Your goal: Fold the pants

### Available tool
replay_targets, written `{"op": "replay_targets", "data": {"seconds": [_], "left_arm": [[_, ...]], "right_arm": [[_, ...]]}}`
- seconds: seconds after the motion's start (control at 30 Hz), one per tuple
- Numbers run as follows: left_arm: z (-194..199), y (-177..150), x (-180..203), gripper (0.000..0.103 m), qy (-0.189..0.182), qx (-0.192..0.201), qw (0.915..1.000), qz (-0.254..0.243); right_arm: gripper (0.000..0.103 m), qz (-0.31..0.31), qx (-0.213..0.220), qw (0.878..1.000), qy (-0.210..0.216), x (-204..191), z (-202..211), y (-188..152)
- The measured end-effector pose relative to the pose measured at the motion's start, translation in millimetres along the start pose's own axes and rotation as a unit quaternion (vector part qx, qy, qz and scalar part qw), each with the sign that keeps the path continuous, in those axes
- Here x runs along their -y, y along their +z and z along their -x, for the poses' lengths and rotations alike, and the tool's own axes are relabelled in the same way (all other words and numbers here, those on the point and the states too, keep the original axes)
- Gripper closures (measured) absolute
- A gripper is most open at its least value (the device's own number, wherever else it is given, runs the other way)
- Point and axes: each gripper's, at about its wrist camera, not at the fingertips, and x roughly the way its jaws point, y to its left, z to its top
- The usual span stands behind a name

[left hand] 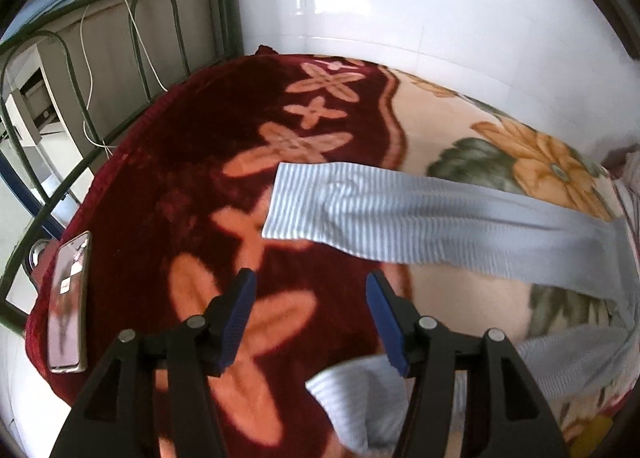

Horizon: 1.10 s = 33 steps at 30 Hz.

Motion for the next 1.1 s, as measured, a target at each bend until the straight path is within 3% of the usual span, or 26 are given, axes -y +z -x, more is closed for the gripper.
{"op": "replay_targets", "data": {"seconds": [0.2, 0.37, 0.63, 0.9, 1.1], "left_arm": [[22.5, -17.4, 1.6, 0.042, -0.009, -0.009, 0.9998, -0.017], [29.4, -31.1, -2.5, 0.042, -0.017, -0.02, 0.9997, 0.002], [32.7, -46.6, -6.0, 0.042, -0.033, -0.031, 0.9987, 0.024], [19.8, -50.3, -8.9, 0.042, -0.041, -0.048, 0.9977, 0.026], [-1.6, -54.7, -14.5, 0.042, -0.04, -0.075, 0.9961, 0.022]], "right_arm": [[0.059, 0.011, -0.005, 0.999, 0.035, -40.7, 25.3, -35.3], [0.059, 0.005, 0.0, 0.999, 0.042, -74.8, 38.2, -68.0], [0.058, -0.044, -0.035, 0.995, 0.082, -113.2, 27.0, -113.3], [0.058, -0.122, -0.08, 0.986, 0.084, -116.6, 5.8, -129.9], [0.058, -0.206, -0.121, 0.966, 0.104, -108.4, -21.1, -132.4]]}}
